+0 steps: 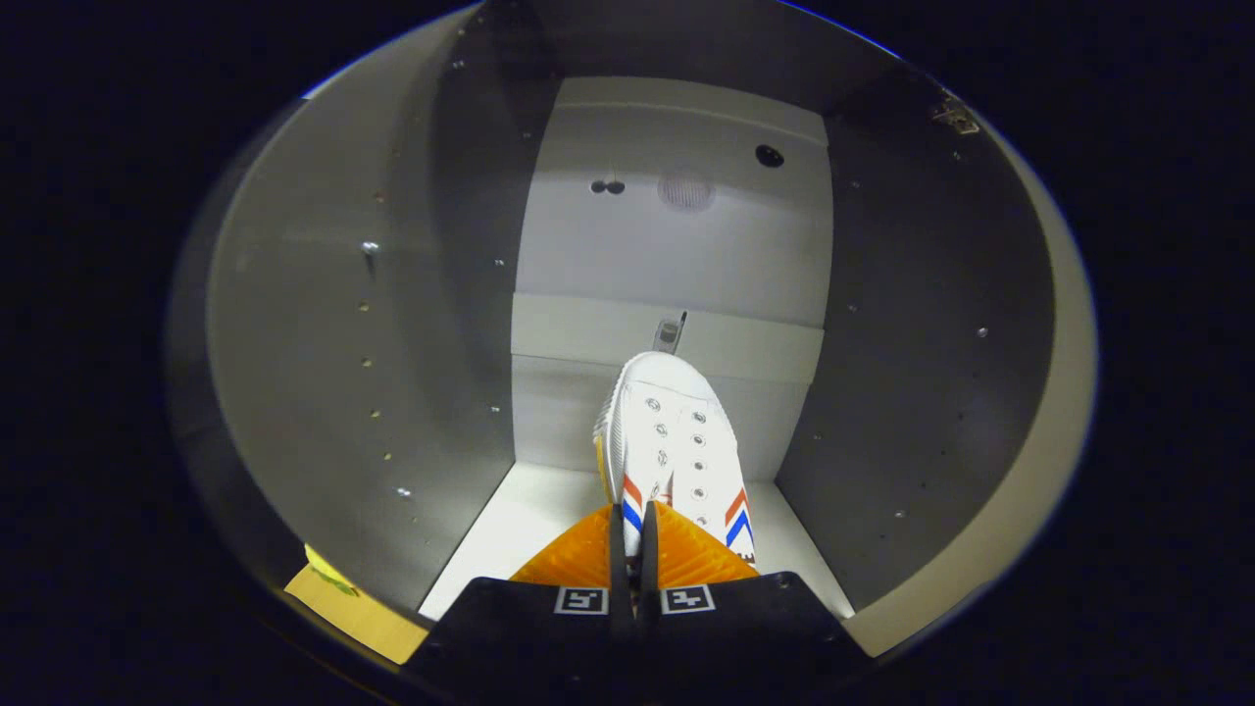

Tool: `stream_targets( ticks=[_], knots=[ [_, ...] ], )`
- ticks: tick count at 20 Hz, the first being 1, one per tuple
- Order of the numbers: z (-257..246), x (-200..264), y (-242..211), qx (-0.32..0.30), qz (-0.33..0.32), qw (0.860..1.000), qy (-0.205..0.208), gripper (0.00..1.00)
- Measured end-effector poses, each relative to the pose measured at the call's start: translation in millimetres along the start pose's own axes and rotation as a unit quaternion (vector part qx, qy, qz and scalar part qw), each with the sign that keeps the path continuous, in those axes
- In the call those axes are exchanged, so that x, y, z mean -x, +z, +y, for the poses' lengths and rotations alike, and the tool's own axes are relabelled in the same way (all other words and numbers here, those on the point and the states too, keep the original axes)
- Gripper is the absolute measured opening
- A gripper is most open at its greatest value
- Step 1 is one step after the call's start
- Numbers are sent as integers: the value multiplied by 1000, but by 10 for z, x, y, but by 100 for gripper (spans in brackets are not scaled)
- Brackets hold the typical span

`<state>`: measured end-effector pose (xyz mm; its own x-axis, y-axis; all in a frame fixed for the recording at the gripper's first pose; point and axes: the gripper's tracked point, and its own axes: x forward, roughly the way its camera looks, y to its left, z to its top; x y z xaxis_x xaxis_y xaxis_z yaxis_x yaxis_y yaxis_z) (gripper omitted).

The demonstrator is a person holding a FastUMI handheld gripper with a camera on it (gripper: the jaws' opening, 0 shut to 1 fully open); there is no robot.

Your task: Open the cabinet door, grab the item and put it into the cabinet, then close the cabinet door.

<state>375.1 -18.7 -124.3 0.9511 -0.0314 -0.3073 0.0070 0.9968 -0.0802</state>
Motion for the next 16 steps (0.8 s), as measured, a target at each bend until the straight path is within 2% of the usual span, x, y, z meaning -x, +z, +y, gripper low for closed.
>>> stream_targets(
  ticks=[4, 8, 10, 15, 16],
  knots=[
    [-19, -432, -289, 20, 39, 999, -12, 5],
    [-24, -687, -547, 0, 77, 997, -21, 5],
    [-2, -762, -625, 2, 93, 995, -25, 5],
    [52, -807, -761, -37, 122, 992, -23, 5],
    [60, -787, -768, -43, 128, 991, -23, 10]
  ],
)
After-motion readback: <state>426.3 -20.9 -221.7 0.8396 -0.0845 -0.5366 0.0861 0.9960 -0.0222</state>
